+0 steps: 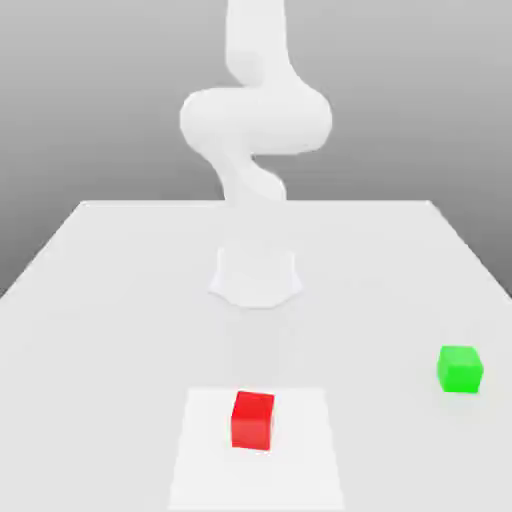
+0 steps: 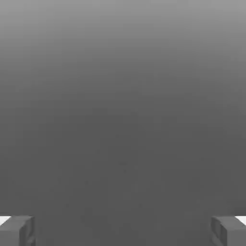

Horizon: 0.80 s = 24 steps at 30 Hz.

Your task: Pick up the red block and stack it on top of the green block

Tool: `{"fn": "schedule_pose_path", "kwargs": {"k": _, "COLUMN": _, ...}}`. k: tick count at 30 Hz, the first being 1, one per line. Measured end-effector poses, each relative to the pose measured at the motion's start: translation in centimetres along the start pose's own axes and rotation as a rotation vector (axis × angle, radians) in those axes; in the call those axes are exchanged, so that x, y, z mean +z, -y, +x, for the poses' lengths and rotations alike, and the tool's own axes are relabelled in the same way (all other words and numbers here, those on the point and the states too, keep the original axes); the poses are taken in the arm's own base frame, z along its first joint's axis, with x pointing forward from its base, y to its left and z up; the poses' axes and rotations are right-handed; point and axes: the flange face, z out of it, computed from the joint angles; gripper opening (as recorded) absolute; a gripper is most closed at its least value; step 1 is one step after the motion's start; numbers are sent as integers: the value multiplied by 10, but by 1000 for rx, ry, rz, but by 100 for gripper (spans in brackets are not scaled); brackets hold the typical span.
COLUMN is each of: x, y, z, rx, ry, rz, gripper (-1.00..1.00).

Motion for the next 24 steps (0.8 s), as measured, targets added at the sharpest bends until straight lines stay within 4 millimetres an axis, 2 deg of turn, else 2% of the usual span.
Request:
{"fn": "schedule_pose_path", "kwargs": {"k": 3, "x": 79, "y": -16, "z": -13, "rx": 22, "ry": 82, "rz": -83, "gripper": 0}}
{"fn": "schedule_pose_path", "kwargs": {"k": 6, "x": 147, "y": -39, "z": -34, "rx": 42, "ry": 156, "rz": -162, "gripper": 0}}
{"fn": "schedule_pose_path", "kwargs": {"k": 9, "x": 207, "y": -68, "z": -61, "rx": 61, "ry": 226, "rz": -242, "gripper": 0}}
{"fn": "schedule_pose_path", "kwargs": {"k": 12, "x": 258, "y": -102, "z": -93, "rx": 79, "ry": 292, "rz": -325, "gripper": 0}}
{"fn": "schedule_pose_path", "kwargs": {"k": 16, "x": 312, "y": -156, "z": -143, "rx": 102, "ry": 377, "rz": -439, "gripper": 0}}
{"fn": "schedule_pose_path", "kwargs": {"k": 19, "x": 340, "y": -199, "z": -183, "rx": 117, "ry": 436, "rz": -527, "gripper": 0}}
{"fn": "schedule_pose_path", "kwargs": {"k": 24, "x": 378, "y": -231, "z": -212, "rx": 120, "ry": 454, "rz": -554, "gripper": 0}}
